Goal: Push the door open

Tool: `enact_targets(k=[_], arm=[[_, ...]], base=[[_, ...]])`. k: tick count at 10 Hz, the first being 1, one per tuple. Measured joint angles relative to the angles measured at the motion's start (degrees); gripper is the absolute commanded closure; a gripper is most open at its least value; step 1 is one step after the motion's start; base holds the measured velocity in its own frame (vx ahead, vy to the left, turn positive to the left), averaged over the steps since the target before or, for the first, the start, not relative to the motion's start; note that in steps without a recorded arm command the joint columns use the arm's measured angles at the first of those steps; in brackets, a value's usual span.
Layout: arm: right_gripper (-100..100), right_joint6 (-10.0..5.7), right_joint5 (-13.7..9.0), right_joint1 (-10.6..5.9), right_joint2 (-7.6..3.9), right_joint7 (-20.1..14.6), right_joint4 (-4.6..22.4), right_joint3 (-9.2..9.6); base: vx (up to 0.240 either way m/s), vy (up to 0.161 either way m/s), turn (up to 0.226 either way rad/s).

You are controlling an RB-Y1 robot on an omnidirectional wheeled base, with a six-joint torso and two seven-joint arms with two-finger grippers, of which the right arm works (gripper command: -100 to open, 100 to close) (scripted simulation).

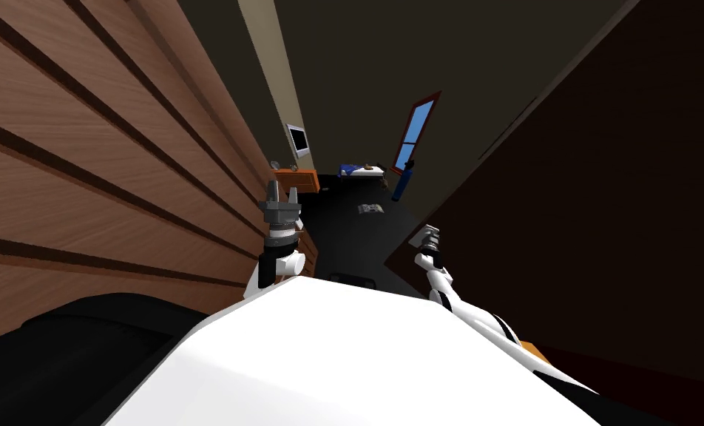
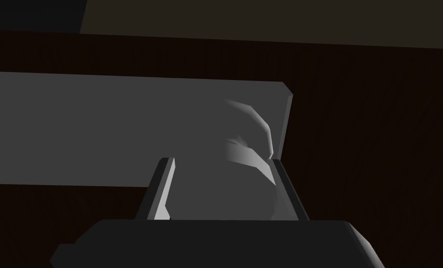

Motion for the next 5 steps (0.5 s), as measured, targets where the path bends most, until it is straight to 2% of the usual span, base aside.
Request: enact_targets(k=[1, 3, 4, 5], arm=[[100, 1.60, -0.4, 1.29, 0.38, 1.0, -2.8, -1.24], [100, -0.01, -0.6, 0.09, -0.77, 0.6, 0.8, -1.52], [100, 0.66, -0.9, 1.05, -0.71, 0.9, -0.6, -2.30], [100, 1.11, -1.2, 1.34, -0.41, 1.7, -1.3, -3.26]], base=[[0.119, 0.021, -0.044], [0.194, 0.020, -0.045], [0.186, 0.008, -0.054], [0.120, 0.012, -0.037]])
